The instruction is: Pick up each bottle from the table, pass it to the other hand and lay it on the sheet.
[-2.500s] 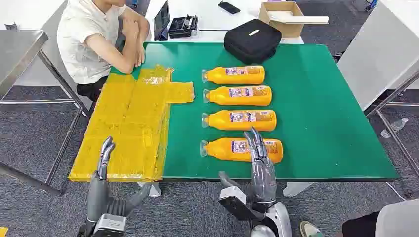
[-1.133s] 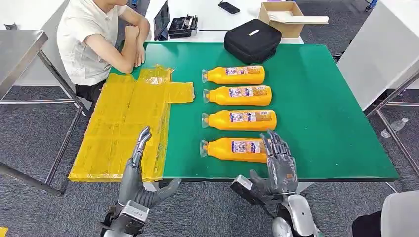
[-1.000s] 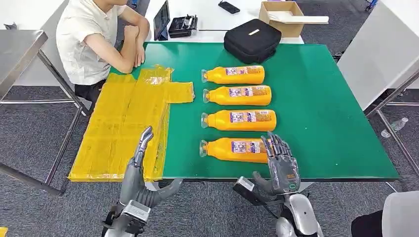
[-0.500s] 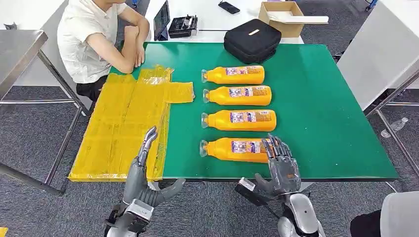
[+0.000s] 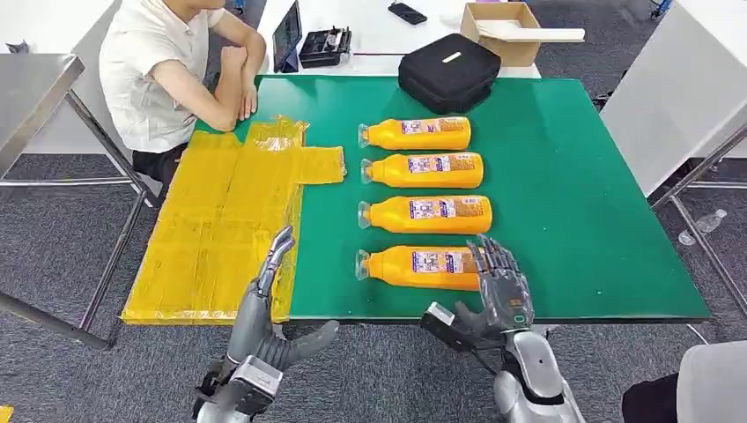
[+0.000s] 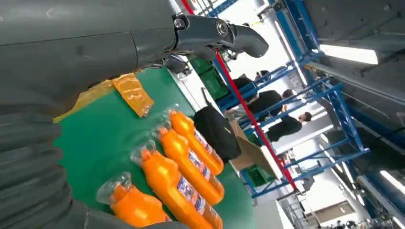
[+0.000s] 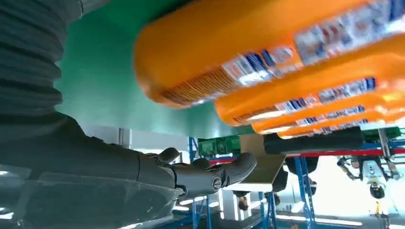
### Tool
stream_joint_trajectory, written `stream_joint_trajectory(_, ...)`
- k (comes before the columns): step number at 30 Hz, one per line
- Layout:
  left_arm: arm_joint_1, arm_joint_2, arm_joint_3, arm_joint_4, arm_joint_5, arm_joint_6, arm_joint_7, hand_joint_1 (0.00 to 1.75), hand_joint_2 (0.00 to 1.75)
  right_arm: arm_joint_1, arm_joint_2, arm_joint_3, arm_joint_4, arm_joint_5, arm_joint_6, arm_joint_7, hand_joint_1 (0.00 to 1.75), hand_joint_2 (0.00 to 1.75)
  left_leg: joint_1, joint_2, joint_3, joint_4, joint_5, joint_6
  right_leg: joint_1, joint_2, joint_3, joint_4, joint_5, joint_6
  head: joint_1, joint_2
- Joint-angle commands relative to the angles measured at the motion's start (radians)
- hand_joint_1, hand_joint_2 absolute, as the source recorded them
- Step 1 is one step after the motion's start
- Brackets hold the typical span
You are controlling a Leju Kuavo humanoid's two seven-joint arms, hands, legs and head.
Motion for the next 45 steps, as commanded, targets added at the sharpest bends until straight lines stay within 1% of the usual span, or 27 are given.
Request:
stream_joint_trajectory(1,-0.052,-0.009,-0.056,0.078,0.005,-0.002,0.002,0.00,1.75,-0.141,0.021,0.002,0.196,-0.024,0.037,-0.001,0.00,1.75,0.001,0.002,0.004,-0.001,-0.001,-0.001,0.001,0.001,0.004,-0.002,0.000,-0.003,0.000,0.000)
stream_joint_trajectory(2,-0.054,-0.007,-0.060,0.081,0.005,-0.002,0.002,0.00,1.75,-0.161,0.024,0.001,0.229,-0.022,0.024,-0.004,0.00,1.75,0.002,0.002,0.006,-0.001,-0.002,-0.002,0.002,0.001,0.006,-0.002,-0.001,-0.003,0.000,0.000)
stream_joint_trajectory(4,-0.053,-0.006,-0.061,0.082,0.005,-0.001,0.002,0.00,1.75,-0.174,0.029,0.003,0.232,-0.021,0.026,-0.004,0.00,1.75,0.000,0.001,0.002,-0.001,0.000,-0.001,0.000,0.001,0.002,-0.001,0.000,-0.001,0.000,0.000)
stream_joint_trajectory(5,-0.053,-0.006,-0.061,0.082,0.005,-0.001,0.002,0.00,1.75,-0.174,0.029,0.003,0.232,-0.021,0.026,-0.004,0.00,1.75,0.001,0.002,0.006,-0.001,-0.002,-0.002,0.002,0.001,0.006,-0.002,-0.001,-0.003,0.000,0.000)
stream_joint_trajectory(6,-0.052,-0.005,-0.061,0.080,0.005,-0.001,0.002,0.00,1.75,-0.177,0.033,0.008,0.231,-0.021,0.029,-0.003,0.00,1.75,0.000,0.000,0.002,-0.001,0.000,-0.001,0.001,0.000,0.003,-0.001,0.000,-0.002,0.000,0.000)
stream_joint_trajectory(7,-0.052,-0.006,-0.062,0.080,0.005,-0.001,0.002,0.00,1.75,-0.179,0.035,0.011,0.232,-0.021,0.030,-0.003,0.00,1.75,0.000,0.000,0.002,-0.001,-0.001,-0.001,0.001,0.001,0.003,-0.001,0.000,-0.002,0.000,0.000)
stream_joint_trajectory(12,-0.054,-0.005,-0.068,0.084,0.005,0.000,0.002,0.00,1.75,-0.191,0.020,0.026,0.258,-0.024,0.048,-0.003,0.00,1.75,0.001,0.000,0.002,0.000,-0.001,-0.001,0.001,0.000,0.003,-0.001,0.000,-0.002,0.000,0.000)
stream_joint_trajectory(13,-0.054,-0.005,-0.069,0.086,0.005,0.001,0.002,0.00,1.75,-0.199,0.016,0.031,0.279,-0.026,0.057,-0.002,0.00,1.75,0.001,0.001,0.004,0.000,-0.001,-0.002,0.002,0.001,0.005,-0.001,-0.001,-0.003,0.000,0.000)
stream_joint_trajectory(17,-0.053,-0.006,-0.068,0.097,0.005,0.004,0.002,0.00,1.75,-0.211,-0.009,0.066,0.348,-0.010,0.087,0.008,0.00,1.75,0.001,0.000,0.004,-0.001,-0.001,-0.001,0.001,0.000,0.004,-0.002,0.000,-0.002,0.000,0.000)
stream_joint_trajectory(18,-0.053,-0.006,-0.068,0.098,0.005,0.004,0.002,0.00,1.75,-0.211,-0.012,0.070,0.355,-0.008,0.083,0.012,0.00,1.75,0.001,-0.001,0.003,-0.001,0.000,-0.001,0.001,0.000,0.003,-0.001,0.000,-0.001,0.000,0.000)
stream_joint_trajectory(20,-0.053,-0.006,-0.068,0.098,0.005,0.004,0.002,0.00,1.75,-0.208,-0.013,0.071,0.357,-0.009,0.078,0.012,0.00,1.75,0.002,0.000,0.006,-0.001,-0.002,-0.002,0.002,0.000,0.007,-0.002,-0.001,-0.003,0.000,0.000)
stream_joint_trajectory(21,-0.053,-0.006,-0.068,0.098,0.005,0.005,0.002,0.00,1.75,-0.211,-0.016,0.076,0.363,-0.008,0.082,0.012,0.00,1.75,0.001,-0.001,0.002,-0.001,0.000,-0.001,0.001,-0.001,0.003,-0.001,0.000,-0.001,0.000,0.000)
stream_joint_trajectory(22,-0.051,-0.005,-0.068,0.096,0.005,0.005,0.002,0.00,1.75,-0.210,-0.022,0.086,0.369,-0.009,0.089,0.012,0.00,1.75,0.001,-0.001,0.004,0.000,-0.001,-0.001,0.001,-0.001,0.005,-0.001,-0.001,-0.002,0.000,0.000)
stream_joint_trajectory(24,-0.047,-0.005,-0.067,0.092,0.005,0.005,0.002,0.00,1.75,-0.202,-0.028,0.096,0.368,-0.013,0.096,0.013,0.00,1.75,0.001,-0.001,0.002,-0.001,-0.001,-0.001,0.001,-0.001,0.003,-0.001,0.000,-0.001,0.000,0.000)
stream_joint_trajectory(25,-0.046,-0.004,-0.068,0.092,0.004,0.004,0.003,0.00,1.75,-0.195,-0.029,0.102,0.364,-0.015,0.099,0.016,0.00,1.75,0.002,0.000,0.007,-0.001,-0.002,-0.002,0.002,0.000,0.008,-0.002,-0.002,-0.003,0.000,0.000)
stream_joint_trajectory(28,-0.046,-0.005,-0.069,0.096,0.001,0.004,0.004,0.00,1.75,-0.188,-0.042,0.134,0.360,-0.021,0.124,0.020,0.00,1.75,0.000,-0.001,0.003,0.000,0.000,-0.001,0.001,-0.001,0.004,-0.001,-0.001,-0.001,0.000,0.000)
stream_joint_trajectory(32,-0.046,-0.006,-0.070,0.100,0.000,0.005,0.004,0.00,1.75,-0.193,-0.057,0.149,0.383,-0.027,0.142,0.027,0.00,1.75,0.001,-0.001,0.004,-0.001,-0.001,-0.001,0.001,-0.001,0.005,-0.002,-0.001,-0.002,0.000,0.000)
stream_joint_trajectory(33,-0.046,-0.006,-0.069,0.100,0.000,0.005,0.004,0.00,1.75,-0.197,-0.060,0.152,0.392,-0.031,0.146,0.032,0.00,1.75,0.001,-0.001,0.003,-0.001,0.000,-0.001,0.001,-0.001,0.004,-0.002,0.000,-0.002,0.000,0.000)
stream_joint_trajectory(35,-0.043,-0.006,-0.068,0.097,0.000,0.006,0.004,0.00,1.75,-0.203,-0.060,0.155,0.401,-0.028,0.147,0.053,0.00,1.75,0.002,-0.001,0.008,-0.001,-0.002,-0.002,0.002,-0.001,0.008,-0.003,-0.001,-0.003,0.000,0.000)
stream_joint_trajectory(36,-0.042,-0.006,-0.065,0.095,0.000,0.007,0.004,0.00,1.75,-0.209,-0.065,0.167,0.406,-0.010,0.150,0.073,0.00,1.75,0.001,-0.001,0.004,-0.001,0.000,-0.001,0.001,-0.002,0.005,-0.002,0.000,-0.001,0.000,0.000)
stream_joint_trajectory(37,-0.041,-0.006,-0.064,0.094,0.000,0.007,0.004,0.00,1.75,-0.214,-0.064,0.167,0.411,-0.003,0.153,0.087,0.00,1.75,0.001,-0.001,0.007,-0.001,-0.001,-0.001,0.002,-0.002,0.007,-0.002,-0.001,-0.002,0.000,0.000)
stream_joint_trajectory(39,-0.039,-0.006,-0.061,0.091,-0.001,0.007,0.003,0.00,1.75,-0.222,-0.061,0.168,0.417,-0.002,0.162,0.096,0.00,1.75,0.001,0.000,0.006,-0.001,0.000,-0.001,0.001,0.000,0.005,-0.002,0.000,-0.001,0.000,0.000)
stream_joint_trajectory(40,-0.039,-0.007,-0.059,0.092,-0.002,0.007,0.003,0.00,1.75,-0.232,-0.057,0.160,0.429,-0.009,0.177,0.109,0.10,1.75,0.001,0.000,0.007,-0.001,-0.001,-0.001,0.002,-0.001,0.007,-0.002,0.000,-0.002,0.000,0.000)
stream_joint_trajectory(41,-0.039,-0.008,-0.057,0.092,-0.003,0.007,0.002,0.00,1.75,-0.241,-0.057,0.155,0.436,-0.011,0.184,0.113,0.91,1.75,0.001,0.001,0.007,-0.001,0.000,-0.001,0.001,0.000,0.006,-0.002,0.000,-0.002,0.000,0.000)
stream_joint_trajectory(42,-0.039,-0.008,-0.057,0.093,-0.003,0.007,0.002,0.00,1.75,-0.243,-0.057,0.154,0.436,-0.011,0.185,0.113,1.41,1.75,0.001,0.002,0.007,-0.001,0.000,-0.001,0.001,0.000,0.007,-0.002,0.000,-0.002,0.000,0.000)
stream_joint_trajectory(43,-0.039,-0.009,-0.054,0.094,-0.003,0.007,0.002,0.00,1.75,-0.255,-0.055,0.149,0.454,-0.008,0.200,0.131,1.75,1.75,0.001,0.003,0.008,-0.001,-0.001,-0.001,0.001,0.000,0.008,-0.002,0.000,-0.002,0.000,0.000)
stream_joint_trajectory(45,-0.038,-0.009,-0.050,0.096,-0.008,0.006,-0.002,0.00,1.75,-0.276,-0.058,0.142,0.483,0.013,0.220,0.167,1.75,1.75,0.001,0.002,0.008,-0.001,0.000,-0.001,0.001,-0.001,0.007,-0.002,0.001,-0.002,0.000,0.000)
